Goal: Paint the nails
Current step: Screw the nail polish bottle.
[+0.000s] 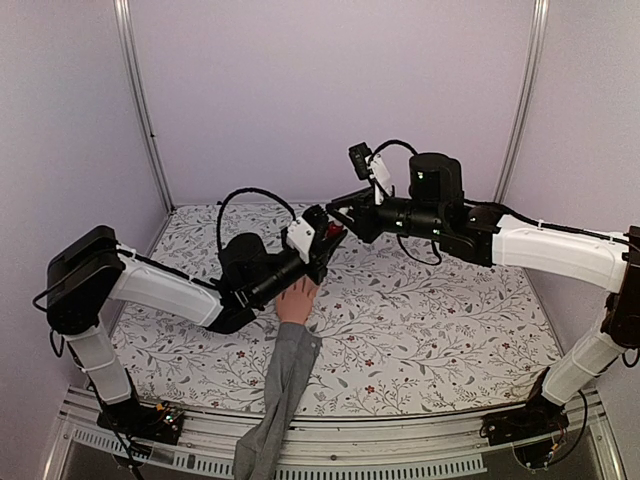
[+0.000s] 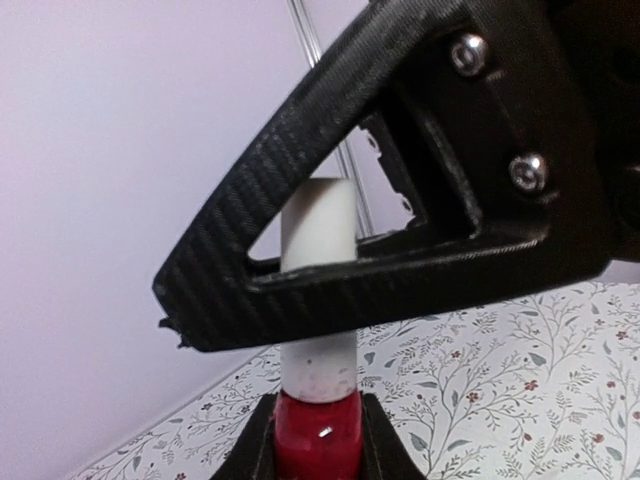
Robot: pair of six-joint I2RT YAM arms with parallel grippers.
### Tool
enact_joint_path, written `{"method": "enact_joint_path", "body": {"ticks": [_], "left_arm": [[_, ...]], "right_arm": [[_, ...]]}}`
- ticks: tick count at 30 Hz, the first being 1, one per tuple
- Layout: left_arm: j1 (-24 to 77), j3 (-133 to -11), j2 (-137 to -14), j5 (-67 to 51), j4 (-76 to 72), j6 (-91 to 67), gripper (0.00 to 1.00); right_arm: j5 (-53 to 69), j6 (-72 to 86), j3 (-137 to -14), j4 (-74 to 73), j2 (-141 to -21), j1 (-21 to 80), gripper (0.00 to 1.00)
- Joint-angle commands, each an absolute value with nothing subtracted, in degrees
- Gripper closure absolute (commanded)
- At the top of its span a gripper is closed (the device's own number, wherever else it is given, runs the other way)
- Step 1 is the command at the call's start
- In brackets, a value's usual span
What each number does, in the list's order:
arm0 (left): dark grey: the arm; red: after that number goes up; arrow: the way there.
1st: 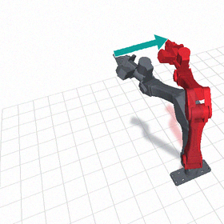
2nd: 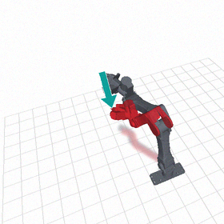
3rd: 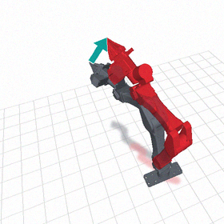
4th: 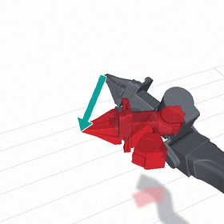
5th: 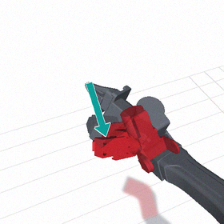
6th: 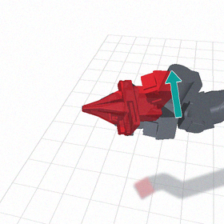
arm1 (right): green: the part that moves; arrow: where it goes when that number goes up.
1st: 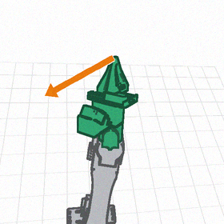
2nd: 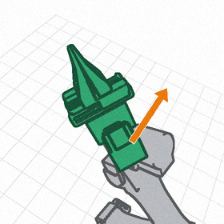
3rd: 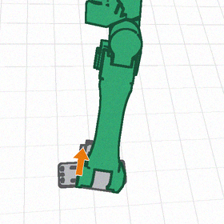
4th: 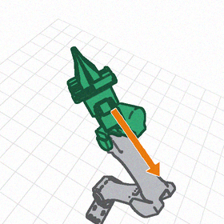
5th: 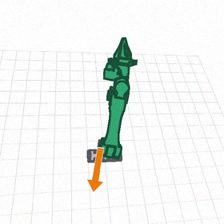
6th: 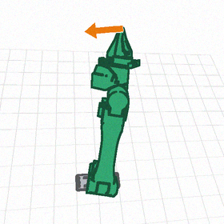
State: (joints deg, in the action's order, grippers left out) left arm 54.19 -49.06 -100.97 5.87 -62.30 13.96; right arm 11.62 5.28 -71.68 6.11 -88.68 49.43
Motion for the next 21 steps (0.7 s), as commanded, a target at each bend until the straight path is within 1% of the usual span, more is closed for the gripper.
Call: {"method": "enact_joint_path", "body": {"ticks": [1, 8, 12, 16, 19, 21], "left_arm": [[55.86, -53.07, -103.53, 17.70, -68.61, 21.30, 1.00], [58.28, -57.45, -108.46, 25.74, -69.64, 27.87, 1.00], [58.27, -56.38, -107.90, 24.04, -69.86, 25.90, 1.00], [57.61, -53.36, -105.14, 18.57, -70.25, 22.99, 1.00], [56.24, -51.52, -102.81, 13.32, -68.80, 19.09, 1.00], [54.78, -50.38, -101.44, 8.70, -68.01, 15.40, 1.00]], "right_arm": [[9.14, 11.71, -71.69, 5.09, -89.40, 49.67, 1.00], [7.57, 14.99, -71.81, 5.20, -89.91, 49.77, 1.00], [6.50, 14.44, -71.66, 5.02, -89.25, 49.75, 1.00], [6.56, 12.31, -70.66, 5.50, -87.85, 49.66, 0.99], [7.72, 10.15, -69.14, 7.24, -86.11, 49.42, 0.91], [8.10, 9.03, -68.55, 7.69, -85.17, 49.24, 0.82]]}}
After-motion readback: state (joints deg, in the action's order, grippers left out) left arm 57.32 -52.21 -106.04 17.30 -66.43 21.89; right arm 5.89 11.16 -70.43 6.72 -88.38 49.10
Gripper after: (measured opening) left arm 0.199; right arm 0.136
